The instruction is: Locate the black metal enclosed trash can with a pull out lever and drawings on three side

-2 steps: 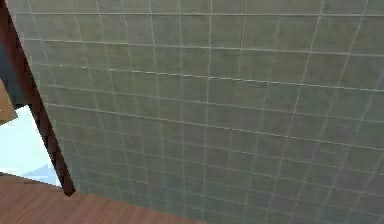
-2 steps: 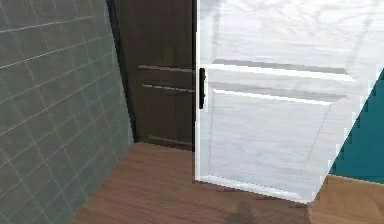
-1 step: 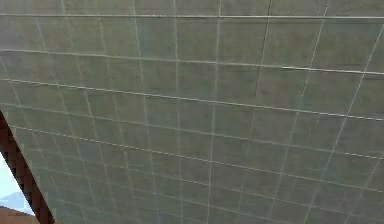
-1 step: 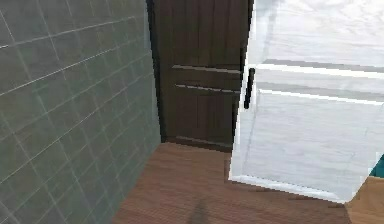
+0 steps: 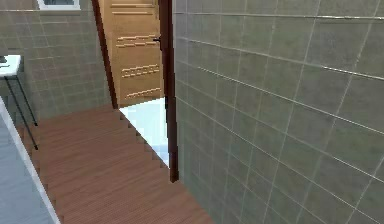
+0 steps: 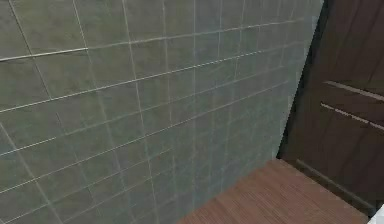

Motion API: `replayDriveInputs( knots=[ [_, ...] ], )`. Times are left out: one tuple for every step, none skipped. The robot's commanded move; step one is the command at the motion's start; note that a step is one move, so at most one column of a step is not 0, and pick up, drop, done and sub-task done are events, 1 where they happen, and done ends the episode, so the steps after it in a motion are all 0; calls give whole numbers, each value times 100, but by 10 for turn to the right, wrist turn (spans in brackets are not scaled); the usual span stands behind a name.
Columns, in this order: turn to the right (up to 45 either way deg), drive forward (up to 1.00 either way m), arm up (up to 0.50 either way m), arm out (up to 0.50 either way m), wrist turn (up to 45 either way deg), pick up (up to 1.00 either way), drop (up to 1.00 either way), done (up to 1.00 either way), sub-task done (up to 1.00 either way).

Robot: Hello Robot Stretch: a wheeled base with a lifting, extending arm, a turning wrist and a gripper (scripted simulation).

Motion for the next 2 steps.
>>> replayDriveInputs(
  knots=[
    [0,35,0,0,0,0,0,0,0],
    [-270,0,0,0,0,0,0,0,0]
  ],
)
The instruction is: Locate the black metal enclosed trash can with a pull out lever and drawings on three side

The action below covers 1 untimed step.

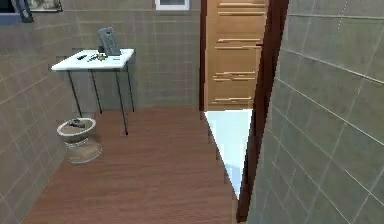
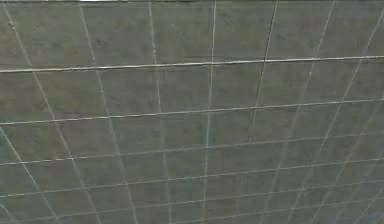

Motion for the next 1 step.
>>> replayDriveInputs(
  knots=[
    [0,100,0,0,0,0,0,0,0]
  ],
)
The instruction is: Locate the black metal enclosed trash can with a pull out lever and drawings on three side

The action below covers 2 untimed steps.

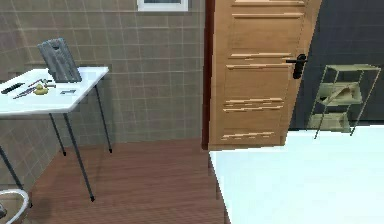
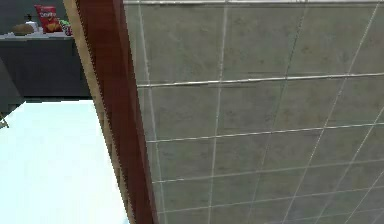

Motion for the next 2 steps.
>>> replayDriveInputs(
  knots=[
    [-60,0,0,0,0,0,0,0,0],
    [0,20,0,0,0,0,0,0,0]
  ],
)
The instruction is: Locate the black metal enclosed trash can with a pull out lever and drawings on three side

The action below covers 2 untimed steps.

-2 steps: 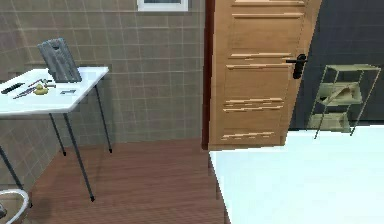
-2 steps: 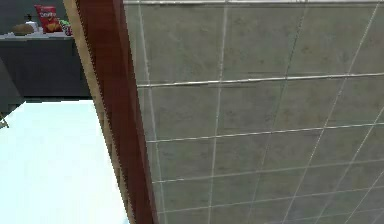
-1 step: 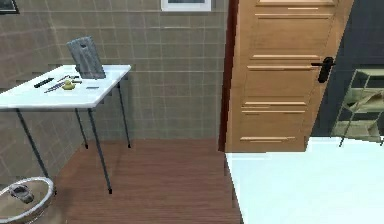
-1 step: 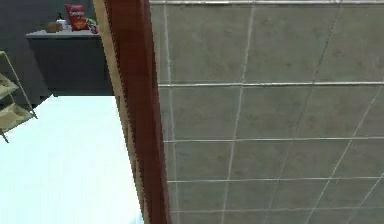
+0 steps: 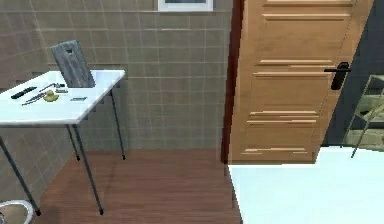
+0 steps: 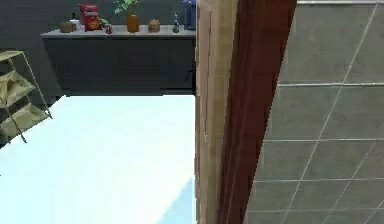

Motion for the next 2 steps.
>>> replayDriveInputs(
  knots=[
    [450,0,0,0,0,0,0,0,0],
    [90,0,0,0,0,0,0,0,0]
  ],
)
